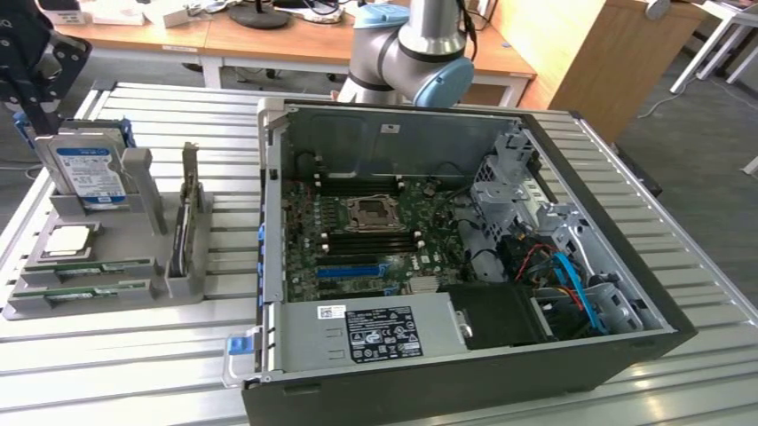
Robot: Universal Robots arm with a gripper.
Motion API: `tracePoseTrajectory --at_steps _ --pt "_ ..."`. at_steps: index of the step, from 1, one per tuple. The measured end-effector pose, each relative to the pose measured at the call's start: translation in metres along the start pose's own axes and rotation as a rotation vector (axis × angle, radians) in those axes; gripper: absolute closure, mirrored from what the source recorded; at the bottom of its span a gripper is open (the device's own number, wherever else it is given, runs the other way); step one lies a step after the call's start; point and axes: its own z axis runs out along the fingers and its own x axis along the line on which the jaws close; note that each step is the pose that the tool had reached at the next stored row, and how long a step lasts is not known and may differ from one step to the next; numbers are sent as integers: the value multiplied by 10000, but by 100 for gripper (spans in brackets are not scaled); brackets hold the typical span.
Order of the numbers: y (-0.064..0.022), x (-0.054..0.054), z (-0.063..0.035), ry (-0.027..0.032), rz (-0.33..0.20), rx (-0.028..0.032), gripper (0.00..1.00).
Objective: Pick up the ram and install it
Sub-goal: 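Pick up the ram and move it above insertion slot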
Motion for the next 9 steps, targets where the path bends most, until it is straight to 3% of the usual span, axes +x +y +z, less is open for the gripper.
tracePoseTrajectory --at_steps 9 --pt "0 0 2 89 -1274 -25 89"
